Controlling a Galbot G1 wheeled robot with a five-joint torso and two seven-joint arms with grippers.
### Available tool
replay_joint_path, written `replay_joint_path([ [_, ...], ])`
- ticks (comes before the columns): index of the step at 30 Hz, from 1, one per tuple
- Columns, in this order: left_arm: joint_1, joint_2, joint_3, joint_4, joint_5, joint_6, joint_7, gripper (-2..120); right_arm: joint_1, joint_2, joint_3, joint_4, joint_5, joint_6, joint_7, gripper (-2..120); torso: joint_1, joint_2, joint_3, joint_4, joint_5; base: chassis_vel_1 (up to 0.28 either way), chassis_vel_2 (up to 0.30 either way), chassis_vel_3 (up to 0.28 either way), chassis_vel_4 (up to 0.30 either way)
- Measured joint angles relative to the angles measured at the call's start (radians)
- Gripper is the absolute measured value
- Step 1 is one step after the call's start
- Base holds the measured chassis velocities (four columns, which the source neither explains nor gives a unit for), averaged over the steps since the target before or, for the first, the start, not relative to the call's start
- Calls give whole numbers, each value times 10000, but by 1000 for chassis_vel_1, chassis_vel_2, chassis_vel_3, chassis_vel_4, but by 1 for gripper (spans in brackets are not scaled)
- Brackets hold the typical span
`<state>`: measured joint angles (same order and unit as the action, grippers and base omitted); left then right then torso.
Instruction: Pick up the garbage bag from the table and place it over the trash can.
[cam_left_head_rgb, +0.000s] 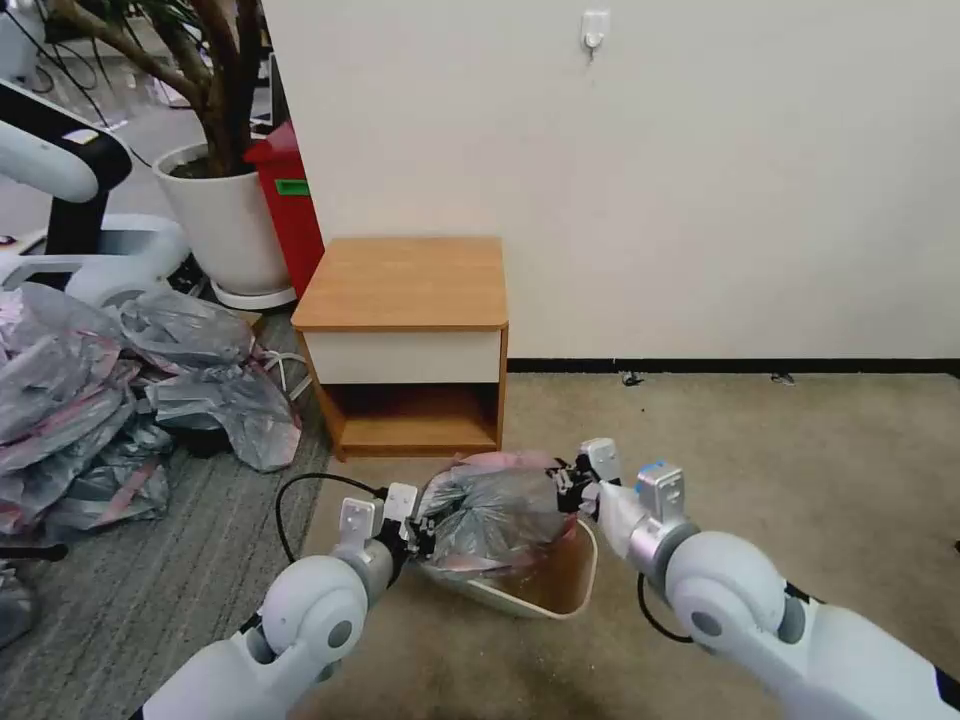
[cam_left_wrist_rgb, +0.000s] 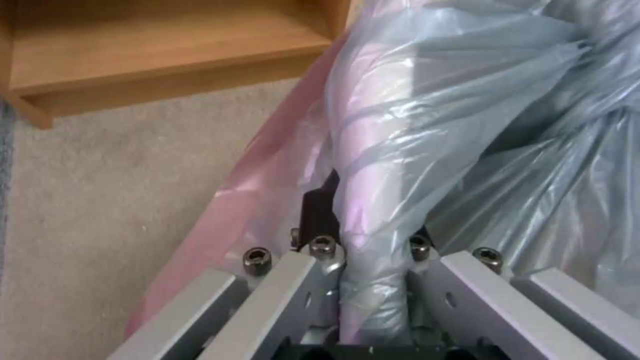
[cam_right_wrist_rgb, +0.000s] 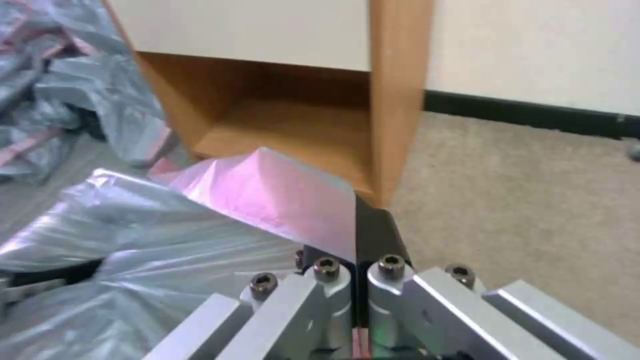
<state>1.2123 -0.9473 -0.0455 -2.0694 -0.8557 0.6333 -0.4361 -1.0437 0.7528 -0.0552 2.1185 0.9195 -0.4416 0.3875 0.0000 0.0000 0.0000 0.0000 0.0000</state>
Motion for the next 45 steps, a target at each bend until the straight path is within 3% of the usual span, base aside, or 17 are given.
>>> replay_joint_path([
  [8,197,21,-189,-7,288,-470,515,3,-55,-394,408,-233,434,-422,176,0,0,0,0,0,1,0,0,0,0],
  [23,370,-315,-875,-95,340,-954,873,3,-814,-656,1294,-65,748,-974,178,0,0,0,0,-1,0,0,0,0,0],
  [45,594,-412,-1518,-321,327,-1611,1540,3,-772,-605,1422,-333,2003,-1453,676,0,0,0,0,0,0,0,0,0,0],
])
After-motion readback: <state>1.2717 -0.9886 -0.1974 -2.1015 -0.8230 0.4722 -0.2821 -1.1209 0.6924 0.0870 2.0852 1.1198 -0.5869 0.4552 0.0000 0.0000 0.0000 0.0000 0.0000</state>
